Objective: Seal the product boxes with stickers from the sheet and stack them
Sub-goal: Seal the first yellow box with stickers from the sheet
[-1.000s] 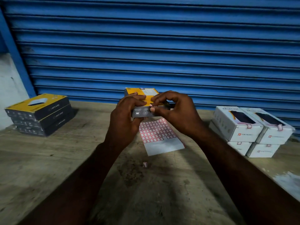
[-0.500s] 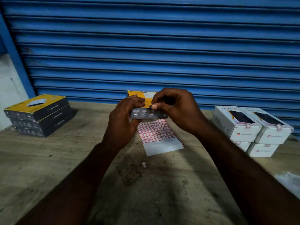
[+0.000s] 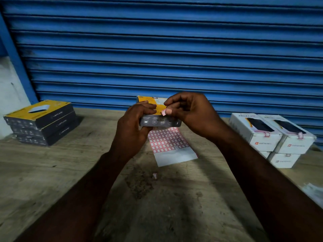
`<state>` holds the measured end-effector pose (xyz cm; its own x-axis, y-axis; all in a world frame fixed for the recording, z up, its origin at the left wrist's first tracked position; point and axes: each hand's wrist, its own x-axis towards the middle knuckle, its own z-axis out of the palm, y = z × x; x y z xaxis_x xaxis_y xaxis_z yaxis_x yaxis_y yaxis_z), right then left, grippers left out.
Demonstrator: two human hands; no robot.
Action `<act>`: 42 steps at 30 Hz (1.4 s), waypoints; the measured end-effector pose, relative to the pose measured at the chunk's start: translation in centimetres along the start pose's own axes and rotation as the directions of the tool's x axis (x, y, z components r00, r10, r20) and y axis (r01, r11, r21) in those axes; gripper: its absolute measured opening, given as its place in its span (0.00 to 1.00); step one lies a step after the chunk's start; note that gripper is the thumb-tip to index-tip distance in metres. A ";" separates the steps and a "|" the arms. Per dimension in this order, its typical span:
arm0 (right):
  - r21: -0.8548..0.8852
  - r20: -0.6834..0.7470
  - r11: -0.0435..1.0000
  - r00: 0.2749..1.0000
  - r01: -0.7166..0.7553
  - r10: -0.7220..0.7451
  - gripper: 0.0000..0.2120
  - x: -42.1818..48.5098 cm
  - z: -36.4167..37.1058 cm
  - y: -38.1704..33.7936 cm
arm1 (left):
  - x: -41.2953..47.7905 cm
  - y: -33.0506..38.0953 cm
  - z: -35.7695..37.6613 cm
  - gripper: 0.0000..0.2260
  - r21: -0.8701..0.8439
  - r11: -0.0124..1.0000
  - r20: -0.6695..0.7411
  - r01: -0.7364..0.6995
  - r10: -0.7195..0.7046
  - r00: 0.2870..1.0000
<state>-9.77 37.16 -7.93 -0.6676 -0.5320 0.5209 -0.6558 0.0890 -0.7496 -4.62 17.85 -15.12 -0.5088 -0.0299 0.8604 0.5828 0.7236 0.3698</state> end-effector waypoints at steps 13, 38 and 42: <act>-0.488 0.171 0.864 0.984 0.121 -0.042 0.08 -0.5 -0.4 -1.5 | 0.1 0.2 0.0 0.14 0.066 0.993 0.041 -0.103 0.101 0.994; -0.623 0.153 0.753 0.977 0.211 -0.148 0.06 -0.6 0.2 -0.8 | -0.3 0.7 0.5 0.17 0.002 0.998 0.041 -0.058 0.058 0.997; -0.578 0.139 0.798 0.984 0.174 -0.115 0.17 -0.8 -0.3 -1.0 | -0.4 0.7 0.6 0.15 -0.016 0.998 0.058 -0.056 0.057 0.997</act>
<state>-8.63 37.73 -7.46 -0.5326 -0.6504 0.5416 -0.8430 0.4646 -0.2712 -4.43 18.74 -15.39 -0.5103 0.0513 0.8585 0.6203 0.7133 0.3261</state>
